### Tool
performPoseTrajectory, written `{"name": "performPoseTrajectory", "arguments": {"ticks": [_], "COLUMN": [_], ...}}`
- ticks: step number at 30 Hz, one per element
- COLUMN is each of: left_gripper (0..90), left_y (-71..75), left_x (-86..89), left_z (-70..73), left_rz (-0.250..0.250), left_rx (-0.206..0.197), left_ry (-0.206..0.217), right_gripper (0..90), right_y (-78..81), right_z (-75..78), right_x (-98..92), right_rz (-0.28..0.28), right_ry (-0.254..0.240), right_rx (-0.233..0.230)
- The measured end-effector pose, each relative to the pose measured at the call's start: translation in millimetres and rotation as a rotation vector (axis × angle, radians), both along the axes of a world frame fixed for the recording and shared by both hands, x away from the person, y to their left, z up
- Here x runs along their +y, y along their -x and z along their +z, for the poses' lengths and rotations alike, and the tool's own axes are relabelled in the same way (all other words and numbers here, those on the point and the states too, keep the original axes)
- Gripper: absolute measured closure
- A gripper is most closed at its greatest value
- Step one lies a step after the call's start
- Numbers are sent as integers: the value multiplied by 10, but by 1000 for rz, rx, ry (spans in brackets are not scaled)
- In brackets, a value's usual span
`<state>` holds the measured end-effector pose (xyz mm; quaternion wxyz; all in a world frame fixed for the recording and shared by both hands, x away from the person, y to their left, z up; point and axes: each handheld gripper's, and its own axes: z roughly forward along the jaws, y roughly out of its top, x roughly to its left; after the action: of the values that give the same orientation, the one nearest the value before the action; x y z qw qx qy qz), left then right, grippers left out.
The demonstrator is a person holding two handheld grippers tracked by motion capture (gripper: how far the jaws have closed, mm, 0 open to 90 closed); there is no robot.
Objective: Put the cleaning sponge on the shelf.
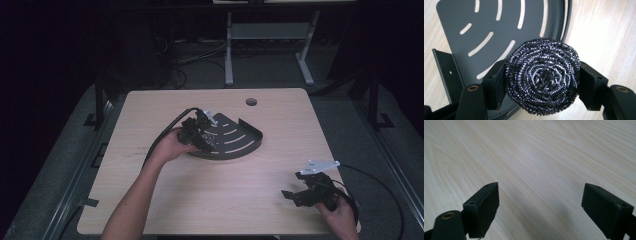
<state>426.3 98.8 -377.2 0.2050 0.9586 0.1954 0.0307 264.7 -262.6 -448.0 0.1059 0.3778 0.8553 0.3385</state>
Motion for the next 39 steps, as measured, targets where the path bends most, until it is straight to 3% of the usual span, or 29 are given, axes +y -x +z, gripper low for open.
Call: {"name": "performPoseTrajectory", "arguments": {"ticks": [29,39], "left_gripper": [320,319], "left_y": [-285,-380], "left_x": [-153,-166], "left_z": [-237,-341], "left_rz": [38,71], "left_rx": [1,26], "left_ry": [-13,0], "right_gripper": [142,142], "right_y": [-8,-8], "right_z": [-14,-13], "right_x": [17,-10], "right_rz": [8,3], "right_ry": [1,-2], "right_rx": [4,1]}}
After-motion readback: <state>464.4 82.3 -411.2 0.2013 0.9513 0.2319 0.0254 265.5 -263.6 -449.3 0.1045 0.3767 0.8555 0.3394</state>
